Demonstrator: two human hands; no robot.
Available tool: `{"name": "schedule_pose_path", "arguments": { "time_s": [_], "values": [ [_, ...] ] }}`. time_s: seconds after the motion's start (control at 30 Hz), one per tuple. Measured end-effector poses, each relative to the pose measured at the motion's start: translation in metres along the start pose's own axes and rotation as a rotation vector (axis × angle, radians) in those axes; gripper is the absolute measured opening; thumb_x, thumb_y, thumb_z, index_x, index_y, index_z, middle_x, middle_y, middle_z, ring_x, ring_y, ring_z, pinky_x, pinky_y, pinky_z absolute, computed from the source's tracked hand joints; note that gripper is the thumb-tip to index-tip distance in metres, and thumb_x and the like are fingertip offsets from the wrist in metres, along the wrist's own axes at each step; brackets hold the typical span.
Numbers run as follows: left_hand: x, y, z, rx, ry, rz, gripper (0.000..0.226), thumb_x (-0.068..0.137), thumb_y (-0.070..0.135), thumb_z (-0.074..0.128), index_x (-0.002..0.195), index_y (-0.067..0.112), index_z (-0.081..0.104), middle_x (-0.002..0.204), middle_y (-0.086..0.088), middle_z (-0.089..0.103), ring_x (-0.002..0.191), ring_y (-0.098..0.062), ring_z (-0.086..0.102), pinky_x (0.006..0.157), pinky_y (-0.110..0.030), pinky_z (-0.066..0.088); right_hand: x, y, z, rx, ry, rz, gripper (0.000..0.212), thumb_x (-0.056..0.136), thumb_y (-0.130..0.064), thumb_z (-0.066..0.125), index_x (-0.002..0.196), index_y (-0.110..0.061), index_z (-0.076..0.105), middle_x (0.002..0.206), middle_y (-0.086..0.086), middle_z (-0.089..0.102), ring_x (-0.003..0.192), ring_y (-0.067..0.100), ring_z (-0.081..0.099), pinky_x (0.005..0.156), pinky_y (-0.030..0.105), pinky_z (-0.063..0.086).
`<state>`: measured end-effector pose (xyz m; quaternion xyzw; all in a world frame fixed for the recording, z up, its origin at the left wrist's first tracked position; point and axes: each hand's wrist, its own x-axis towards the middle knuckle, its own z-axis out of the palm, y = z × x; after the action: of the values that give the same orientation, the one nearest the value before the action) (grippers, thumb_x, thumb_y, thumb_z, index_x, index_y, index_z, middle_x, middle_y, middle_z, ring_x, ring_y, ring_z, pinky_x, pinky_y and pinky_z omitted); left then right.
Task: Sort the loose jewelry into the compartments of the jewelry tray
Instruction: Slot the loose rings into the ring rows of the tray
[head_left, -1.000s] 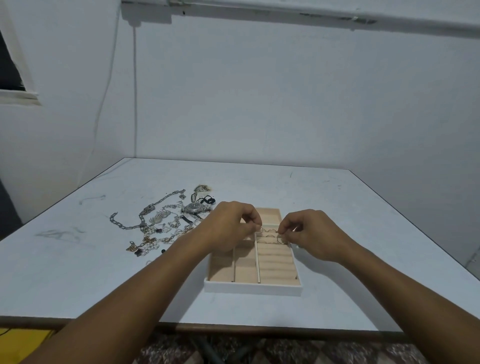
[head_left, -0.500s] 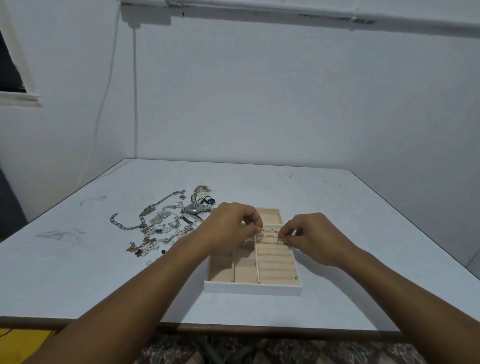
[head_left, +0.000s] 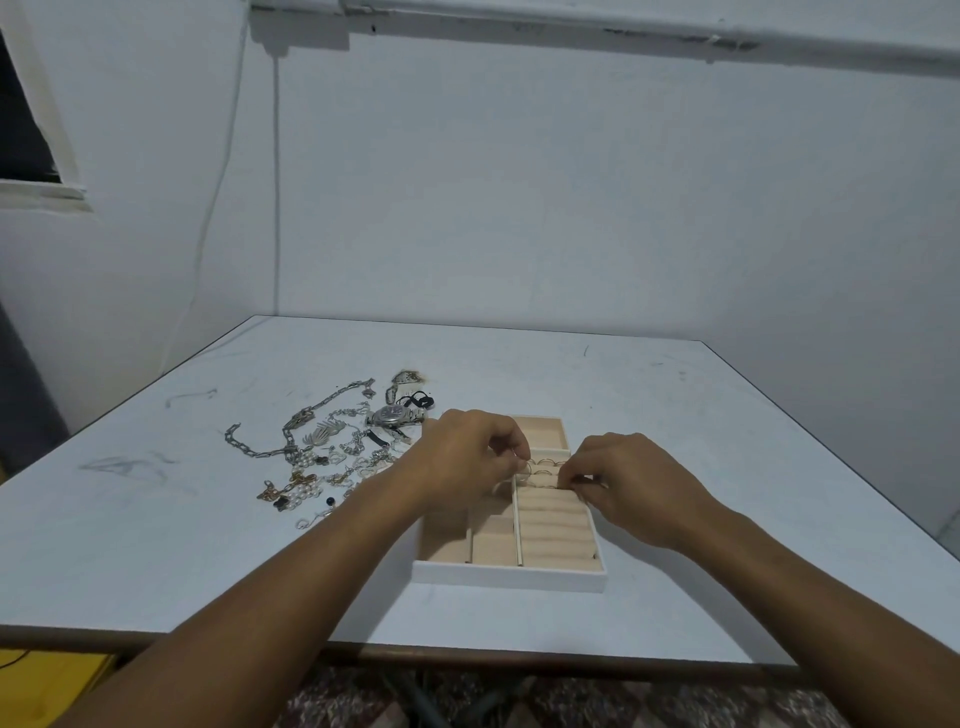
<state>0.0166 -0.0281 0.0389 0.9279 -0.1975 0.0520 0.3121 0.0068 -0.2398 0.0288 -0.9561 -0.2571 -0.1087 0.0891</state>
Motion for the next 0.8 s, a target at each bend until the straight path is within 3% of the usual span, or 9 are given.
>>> {"name": "schedule_pose_path", "arguments": {
  "time_s": [0.23, 0.37, 0.5, 0.63, 0.8],
  "values": [
    [0.0, -0.003, 0.001, 0.007, 0.0, -0.021, 0.016, 0.086, 0.028, 0.065, 0.074, 0.037, 0.062, 0.076, 0.016, 0.065, 0.081, -0.009, 0.057, 0.094, -0.043, 0.044, -0.004, 0.002, 0.005, -0.076, 0.012, -0.042, 0.026, 0.093, -0.022, 0.051, 0.104, -0.032, 0.072, 0.103, -0.013, 0.067, 0.093, 0.014, 0.059, 0.079, 0.031, 0.043],
    [-0.001, -0.004, 0.002, -0.009, 0.01, -0.019, 0.008, 0.086, 0.028, 0.065, 0.08, 0.033, 0.067, 0.076, 0.015, 0.065, 0.075, -0.004, 0.054, 0.094, -0.041, 0.042, -0.007, 0.003, 0.007, -0.076, 0.017, -0.051, 0.026, 0.094, -0.023, 0.051, 0.105, -0.031, 0.073, 0.104, -0.01, 0.067, 0.092, 0.017, 0.059, 0.079, 0.034, 0.045],
    [-0.001, -0.004, 0.003, -0.012, 0.008, -0.01, 0.005, 0.085, 0.03, 0.067, 0.08, 0.031, 0.068, 0.075, 0.014, 0.065, 0.065, 0.006, 0.049, 0.086, -0.035, 0.04, -0.008, 0.003, 0.007, -0.078, 0.008, -0.038, 0.027, 0.095, -0.024, 0.05, 0.11, -0.032, 0.071, 0.108, -0.011, 0.067, 0.094, 0.014, 0.059, 0.08, 0.032, 0.046],
    [-0.002, -0.003, 0.01, -0.049, 0.042, -0.019, 0.01, 0.084, 0.026, 0.068, 0.075, 0.03, 0.066, 0.071, 0.014, 0.068, 0.072, 0.002, 0.057, 0.085, -0.025, 0.044, -0.009, 0.005, 0.008, -0.044, 0.035, 0.002, 0.028, 0.093, -0.021, 0.051, 0.11, -0.032, 0.07, 0.111, -0.012, 0.065, 0.094, 0.012, 0.06, 0.075, 0.024, 0.039],
    [-0.002, -0.007, 0.022, -0.001, 0.022, -0.011, 0.008, 0.082, 0.034, 0.068, 0.074, 0.033, 0.065, 0.07, 0.012, 0.073, 0.069, 0.01, 0.06, 0.095, -0.039, 0.044, -0.016, 0.011, 0.008, -0.01, 0.042, 0.056, 0.029, 0.091, -0.02, 0.051, 0.112, -0.032, 0.069, 0.113, -0.015, 0.063, 0.089, 0.008, 0.061, 0.071, 0.019, 0.039]
  ]
}}
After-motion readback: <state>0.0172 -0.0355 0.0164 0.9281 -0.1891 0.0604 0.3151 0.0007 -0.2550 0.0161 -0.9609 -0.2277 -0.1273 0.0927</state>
